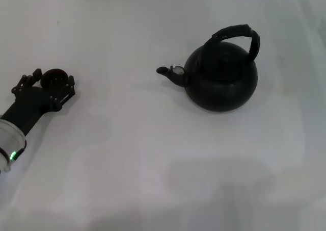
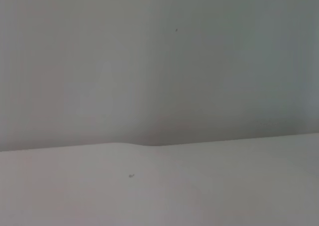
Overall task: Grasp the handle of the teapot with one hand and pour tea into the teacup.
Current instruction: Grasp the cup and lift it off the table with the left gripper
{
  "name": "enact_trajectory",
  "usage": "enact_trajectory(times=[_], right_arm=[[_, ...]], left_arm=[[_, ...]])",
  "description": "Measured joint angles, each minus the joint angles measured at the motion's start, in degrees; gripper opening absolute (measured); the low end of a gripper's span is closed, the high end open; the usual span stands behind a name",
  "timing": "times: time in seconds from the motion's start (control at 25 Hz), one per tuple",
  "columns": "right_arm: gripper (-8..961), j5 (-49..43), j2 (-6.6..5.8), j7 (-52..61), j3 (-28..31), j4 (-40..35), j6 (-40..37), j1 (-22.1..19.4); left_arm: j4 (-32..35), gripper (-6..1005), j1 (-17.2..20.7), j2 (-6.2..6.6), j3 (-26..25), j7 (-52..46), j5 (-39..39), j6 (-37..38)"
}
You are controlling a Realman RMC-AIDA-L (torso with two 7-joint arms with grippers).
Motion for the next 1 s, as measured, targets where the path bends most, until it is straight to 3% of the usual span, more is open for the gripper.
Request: enact_trajectory(times=[0.56, 0.8, 1.0], right_arm=[[783, 0.0, 0.0, 0.0, 0.0, 0.0, 0.0, 0.1], [782, 0.0, 0.0, 0.0, 0.0, 0.0, 0.0, 0.1], [782, 0.0, 0.01, 0.0, 0.0, 0.0, 0.0, 0.1]], left_arm=[[0.0, 858, 0.0, 0.05, 0.0, 0.0, 0.6, 0.8], [0.1, 731, 0.1, 0.05, 0.0, 0.0, 0.7, 0.8], [-0.2, 717, 0.1, 0.11, 0.0, 0.0, 0.7, 0.4]])
